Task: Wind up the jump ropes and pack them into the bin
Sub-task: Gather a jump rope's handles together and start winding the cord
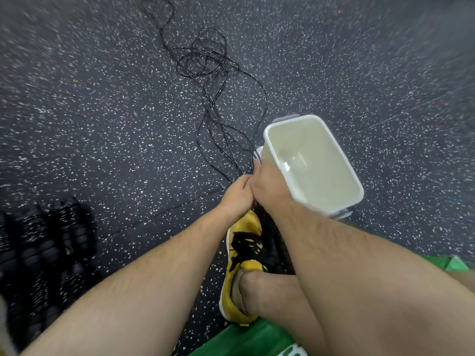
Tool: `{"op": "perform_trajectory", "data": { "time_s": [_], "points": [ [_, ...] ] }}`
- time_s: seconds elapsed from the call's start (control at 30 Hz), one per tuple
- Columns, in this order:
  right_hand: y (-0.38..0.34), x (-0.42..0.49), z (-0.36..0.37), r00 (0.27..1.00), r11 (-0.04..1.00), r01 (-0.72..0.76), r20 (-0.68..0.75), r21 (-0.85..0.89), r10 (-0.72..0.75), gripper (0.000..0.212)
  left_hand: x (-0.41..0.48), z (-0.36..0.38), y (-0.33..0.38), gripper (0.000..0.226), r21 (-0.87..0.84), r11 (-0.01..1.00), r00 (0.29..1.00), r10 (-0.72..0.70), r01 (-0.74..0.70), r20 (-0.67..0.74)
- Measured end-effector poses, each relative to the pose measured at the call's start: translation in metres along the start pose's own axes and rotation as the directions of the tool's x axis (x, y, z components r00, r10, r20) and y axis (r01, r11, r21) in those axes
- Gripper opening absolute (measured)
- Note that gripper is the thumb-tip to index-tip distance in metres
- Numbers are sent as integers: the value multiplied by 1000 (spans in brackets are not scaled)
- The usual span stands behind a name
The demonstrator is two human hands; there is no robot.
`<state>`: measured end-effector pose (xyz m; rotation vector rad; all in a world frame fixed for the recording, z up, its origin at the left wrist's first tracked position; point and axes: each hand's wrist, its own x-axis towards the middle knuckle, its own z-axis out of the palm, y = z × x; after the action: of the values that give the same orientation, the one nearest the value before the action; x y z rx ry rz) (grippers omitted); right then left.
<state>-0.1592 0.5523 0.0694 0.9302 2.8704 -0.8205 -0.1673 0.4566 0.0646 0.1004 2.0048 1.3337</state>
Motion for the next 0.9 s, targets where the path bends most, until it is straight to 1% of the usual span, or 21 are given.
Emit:
{"op": "perform_trajectory", "data": {
  "time_s": [0.03,0.1,0.13,0.2,0.27,0.4,0.5,0.57,0.63,0.7,0.73,0.83,0.9],
  "points": [
    [-6,3,-2,999,999,-2,-34,40,3,57,-5,-4,9,35,-54,998,1000,-15,14,-18],
    [-26,5,-14,999,991,-24,-26,133,28,63,-17,-16,27,34,-100,995,999,-22,18,-35],
    [-41,1,-25,999,981,-42,2,192,42,60,-23,-22,35,34,-130,991,999,-17,12,-45],
    [-72,-8,-47,998,937,-59,32,344,52,46,-39,-37,50,34,-232,973,997,-24,6,-73],
    [-97,-14,-64,998,897,-59,46,438,43,38,-60,-56,67,28,-282,959,996,-11,-16,-92],
    [-141,-40,-90,995,860,-39,103,509,-16,32,-103,-99,84,39,-249,967,991,29,-61,-130],
    [-174,-65,-97,979,842,-51,193,536,-63,25,-141,-134,91,55,-258,963,983,38,-84,-178],
    [-197,-87,-106,953,849,-55,281,525,-112,27,-164,-153,96,58,-286,950,976,68,-127,-206],
    [-218,-110,-116,912,847,-76,380,526,-155,30,-186,-170,102,53,-348,923,966,78,-163,-247],
    [-236,-131,-127,887,800,-157,439,579,-144,31,-206,-185,110,46,-365,913,958,80,-182,-276],
    [-245,-141,-133,875,770,-193,462,608,-145,28,-215,-194,113,44,-364,911,954,88,-193,-286],
    [-280,-162,-150,867,662,-226,457,715,-197,15,-247,-219,130,35,-392,897,957,97,-203,-273],
    [-304,-171,-164,878,649,-183,420,738,-230,15,-271,-231,146,33,-372,904,960,121,-211,-251]
  ]
}}
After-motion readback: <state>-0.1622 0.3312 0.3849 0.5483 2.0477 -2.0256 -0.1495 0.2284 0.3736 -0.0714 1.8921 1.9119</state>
